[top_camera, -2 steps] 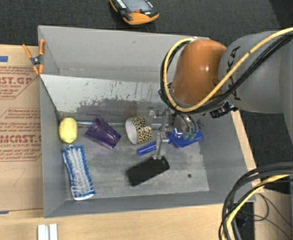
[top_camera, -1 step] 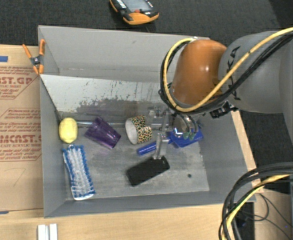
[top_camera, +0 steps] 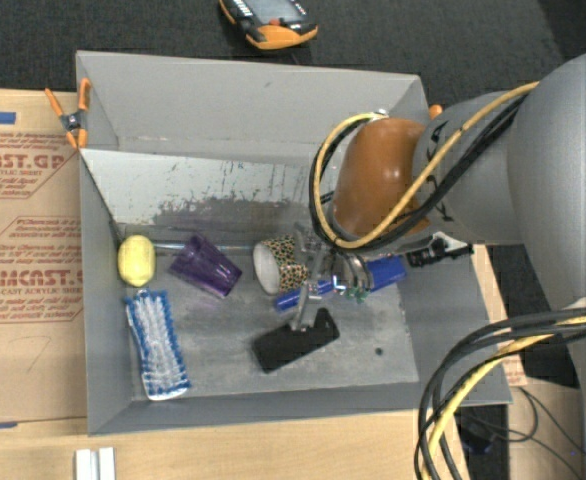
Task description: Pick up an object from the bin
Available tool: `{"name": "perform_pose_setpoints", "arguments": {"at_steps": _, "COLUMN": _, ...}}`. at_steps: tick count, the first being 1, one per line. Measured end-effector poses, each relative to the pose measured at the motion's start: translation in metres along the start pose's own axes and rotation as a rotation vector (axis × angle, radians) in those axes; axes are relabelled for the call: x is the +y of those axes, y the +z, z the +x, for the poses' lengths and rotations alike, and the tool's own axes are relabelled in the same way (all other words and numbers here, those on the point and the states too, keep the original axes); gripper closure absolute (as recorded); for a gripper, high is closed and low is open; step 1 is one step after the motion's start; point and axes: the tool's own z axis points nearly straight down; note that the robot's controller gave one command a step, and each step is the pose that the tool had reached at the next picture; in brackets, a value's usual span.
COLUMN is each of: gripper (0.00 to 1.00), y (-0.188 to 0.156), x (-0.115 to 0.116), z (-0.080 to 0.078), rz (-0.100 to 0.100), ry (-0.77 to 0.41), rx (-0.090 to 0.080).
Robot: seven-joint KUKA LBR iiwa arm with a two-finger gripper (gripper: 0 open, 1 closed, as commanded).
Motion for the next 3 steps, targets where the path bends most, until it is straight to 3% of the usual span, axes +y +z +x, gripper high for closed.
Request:
{"name": "perform_pose_setpoints", "arguments": {"at_steps": 1, "gripper": 1.00, "y": -0.0159, "x": 0.0010, "z": 0.0009, "rz": 0.005, "ry": 0.008, "rx": 0.018}}
{"name": "perform_pose_setpoints", "arguments": {"at_steps": 3, "gripper": 1.00, "y": -0.0174, "x": 0.0013, "z": 0.0003, "rz": 0.004, "ry": 0.019, "rx": 0.010}}
